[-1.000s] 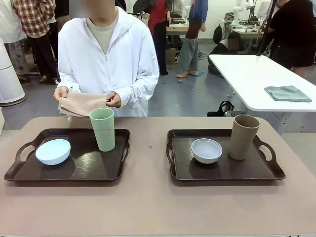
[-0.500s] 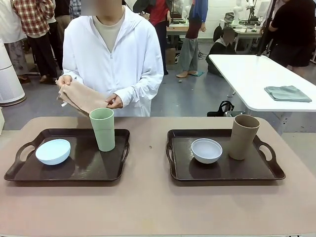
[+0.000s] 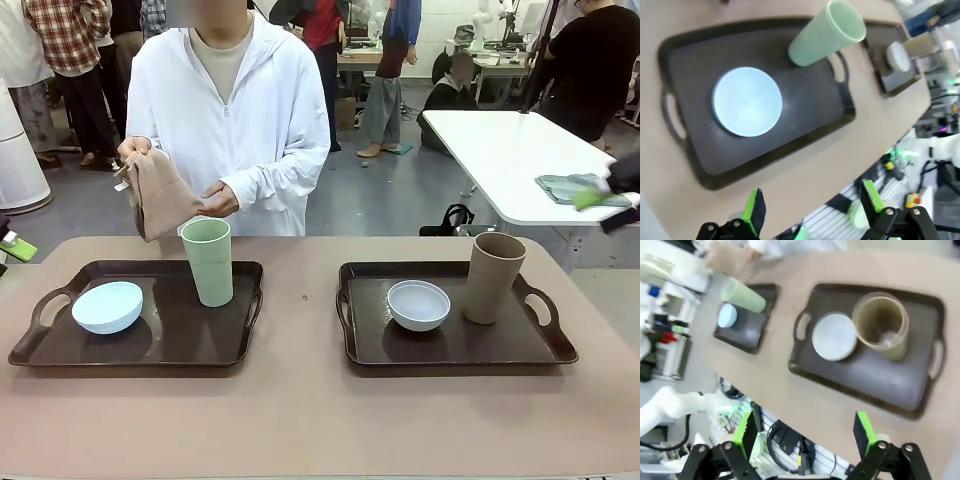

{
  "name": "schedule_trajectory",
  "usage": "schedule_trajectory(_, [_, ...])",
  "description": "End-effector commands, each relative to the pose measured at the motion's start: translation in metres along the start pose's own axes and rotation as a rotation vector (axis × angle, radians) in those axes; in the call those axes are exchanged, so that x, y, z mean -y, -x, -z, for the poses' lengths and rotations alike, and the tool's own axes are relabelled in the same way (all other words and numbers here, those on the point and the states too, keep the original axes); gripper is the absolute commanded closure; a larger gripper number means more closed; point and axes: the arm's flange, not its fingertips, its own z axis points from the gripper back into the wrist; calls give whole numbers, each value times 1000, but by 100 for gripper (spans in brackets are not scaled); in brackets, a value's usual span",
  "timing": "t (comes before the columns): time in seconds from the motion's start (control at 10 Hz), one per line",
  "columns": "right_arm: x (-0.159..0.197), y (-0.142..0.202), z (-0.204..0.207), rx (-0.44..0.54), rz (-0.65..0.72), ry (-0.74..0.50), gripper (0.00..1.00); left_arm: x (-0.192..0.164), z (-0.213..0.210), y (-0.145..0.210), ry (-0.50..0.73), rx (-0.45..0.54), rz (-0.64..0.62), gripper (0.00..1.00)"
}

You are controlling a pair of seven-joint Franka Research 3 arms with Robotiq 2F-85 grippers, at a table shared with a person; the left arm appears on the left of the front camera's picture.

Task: Set up a tray with a mat and arrange the tableware.
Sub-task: Pick up the Picnic Bowl and Reusable plastic cup from the Handle tray in front of the human's position and hold them in the air.

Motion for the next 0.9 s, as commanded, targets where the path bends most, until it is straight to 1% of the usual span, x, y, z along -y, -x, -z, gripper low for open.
schedule_trajectory(0.0, [-19,-40,41,26,-124,-18,0,29,3,-8,-162,-49,11,0])
schedule_trajectory(0.1, [-40,-53,65,28,-204,-10,0,45,8,-14,-230,-70,17,0])
schedule_trajectory(0.2, [-58,-63,90,7,-291,-18,0,58,16,-20,-292,-99,15,0])
schedule_trajectory(0.4, [-84,-77,149,-110,-439,22,0,77,34,-32,-382,-147,-6,0])
schedule_trajectory(0.5, [-89,-81,183,-136,-476,74,0,87,46,-36,-441,-143,-12,0])
schedule_trajectory(0.6, [-92,-84,209,-125,-474,121,0,90,56,-39,-488,-150,-27,0])
schedule_trajectory(0.7, [-96,-83,225,-125,-494,114,0,89,64,-42,-516,-137,-43,0])
schedule_trajectory(0.8, [-97,-83,219,-106,-471,74,0,83,62,-45,-473,-135,-37,0])
